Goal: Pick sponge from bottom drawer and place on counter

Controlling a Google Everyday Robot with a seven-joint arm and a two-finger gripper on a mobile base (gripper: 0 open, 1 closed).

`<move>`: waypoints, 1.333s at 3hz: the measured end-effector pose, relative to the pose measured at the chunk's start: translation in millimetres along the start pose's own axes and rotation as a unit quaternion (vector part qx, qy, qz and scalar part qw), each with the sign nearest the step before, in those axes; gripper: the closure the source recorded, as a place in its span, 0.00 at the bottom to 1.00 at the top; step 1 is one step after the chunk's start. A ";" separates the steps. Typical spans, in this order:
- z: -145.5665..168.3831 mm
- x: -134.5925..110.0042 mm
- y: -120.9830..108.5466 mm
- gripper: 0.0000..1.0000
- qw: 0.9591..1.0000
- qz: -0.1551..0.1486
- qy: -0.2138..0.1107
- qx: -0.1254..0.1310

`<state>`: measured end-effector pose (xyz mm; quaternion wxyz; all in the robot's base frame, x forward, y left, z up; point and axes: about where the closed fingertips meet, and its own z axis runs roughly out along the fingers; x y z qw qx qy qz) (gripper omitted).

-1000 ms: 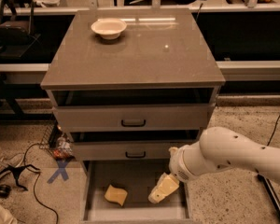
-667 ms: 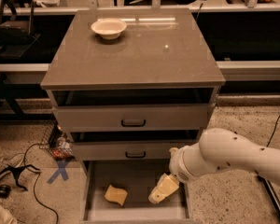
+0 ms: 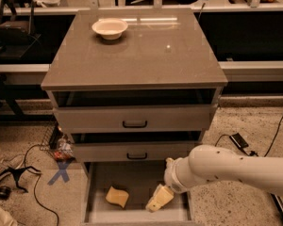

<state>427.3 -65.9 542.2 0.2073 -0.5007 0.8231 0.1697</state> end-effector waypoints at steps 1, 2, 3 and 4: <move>73.8 22.7 -14.0 0.00 0.999 -0.013 -0.038 -0.016; 114.1 33.5 -32.9 0.00 0.996 -0.021 -0.081 -0.027; 145.3 48.9 -18.0 0.00 0.995 -0.003 -0.086 -0.054; 145.4 48.9 -18.0 0.00 0.995 -0.003 -0.086 -0.054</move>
Offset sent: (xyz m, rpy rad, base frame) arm 0.0433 0.0235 -0.1980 0.2956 -0.0218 0.0657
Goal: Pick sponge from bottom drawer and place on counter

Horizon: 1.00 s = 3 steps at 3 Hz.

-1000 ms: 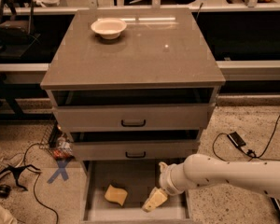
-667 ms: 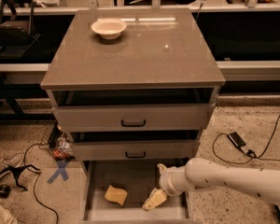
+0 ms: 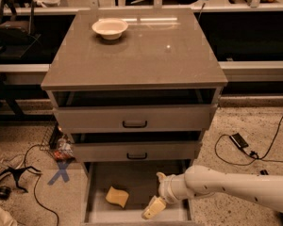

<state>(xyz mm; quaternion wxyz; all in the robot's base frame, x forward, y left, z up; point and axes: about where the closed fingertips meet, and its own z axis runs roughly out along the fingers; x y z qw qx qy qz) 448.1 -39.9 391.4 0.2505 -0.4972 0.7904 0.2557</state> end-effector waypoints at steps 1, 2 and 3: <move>15.5 13.5 -7.0 0.00 1.000 0.002 -0.005 0.004; 51.3 34.3 -25.8 0.00 1.000 -0.009 -0.012 0.014; 99.1 47.0 -45.5 0.00 0.999 -0.023 -0.031 0.023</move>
Offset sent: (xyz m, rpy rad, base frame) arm 0.0348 0.0066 -0.1345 0.0217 -0.0694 -0.0137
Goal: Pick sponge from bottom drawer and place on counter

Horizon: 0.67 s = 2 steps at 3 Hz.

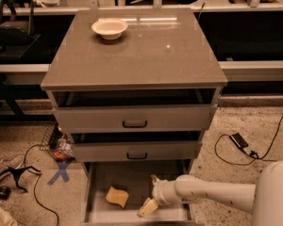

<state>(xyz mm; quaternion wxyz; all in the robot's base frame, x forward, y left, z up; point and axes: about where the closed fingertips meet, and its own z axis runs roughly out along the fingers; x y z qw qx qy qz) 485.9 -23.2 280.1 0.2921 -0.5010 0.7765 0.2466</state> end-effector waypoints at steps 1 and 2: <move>55.6 18.1 -21.3 0.00 1.000 0.001 -0.025 0.006; 55.6 18.1 -21.3 0.00 1.000 0.001 -0.025 0.006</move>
Offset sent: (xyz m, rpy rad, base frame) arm 0.0173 0.0181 -0.0386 0.0330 -0.0243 0.0063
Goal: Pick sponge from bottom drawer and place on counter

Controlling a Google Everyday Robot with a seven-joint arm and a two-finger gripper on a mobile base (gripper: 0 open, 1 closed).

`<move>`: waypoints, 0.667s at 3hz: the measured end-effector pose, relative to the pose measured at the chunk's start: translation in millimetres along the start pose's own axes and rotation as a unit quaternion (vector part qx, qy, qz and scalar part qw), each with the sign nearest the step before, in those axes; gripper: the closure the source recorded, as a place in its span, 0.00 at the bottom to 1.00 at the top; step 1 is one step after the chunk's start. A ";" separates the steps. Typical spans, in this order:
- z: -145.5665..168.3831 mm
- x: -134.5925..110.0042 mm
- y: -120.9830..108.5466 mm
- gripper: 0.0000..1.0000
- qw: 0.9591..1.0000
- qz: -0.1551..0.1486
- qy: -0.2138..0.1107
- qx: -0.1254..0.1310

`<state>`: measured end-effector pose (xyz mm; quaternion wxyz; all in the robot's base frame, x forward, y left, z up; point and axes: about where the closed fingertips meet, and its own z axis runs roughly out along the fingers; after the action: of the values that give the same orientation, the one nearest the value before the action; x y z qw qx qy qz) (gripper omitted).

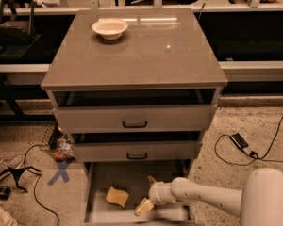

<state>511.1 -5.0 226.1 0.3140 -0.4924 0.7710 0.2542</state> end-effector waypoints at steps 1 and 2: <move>16.1 -0.5 2.8 0.00 1.000 -0.015 -0.002 0.000; 45.1 -4.8 2.6 0.00 0.999 -0.038 -0.007 -0.006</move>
Offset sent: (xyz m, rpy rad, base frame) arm 0.0262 0.0599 -0.0473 -0.0017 -0.0989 0.0985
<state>520.8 30.5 199.4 0.3264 -0.5215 0.7478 0.2498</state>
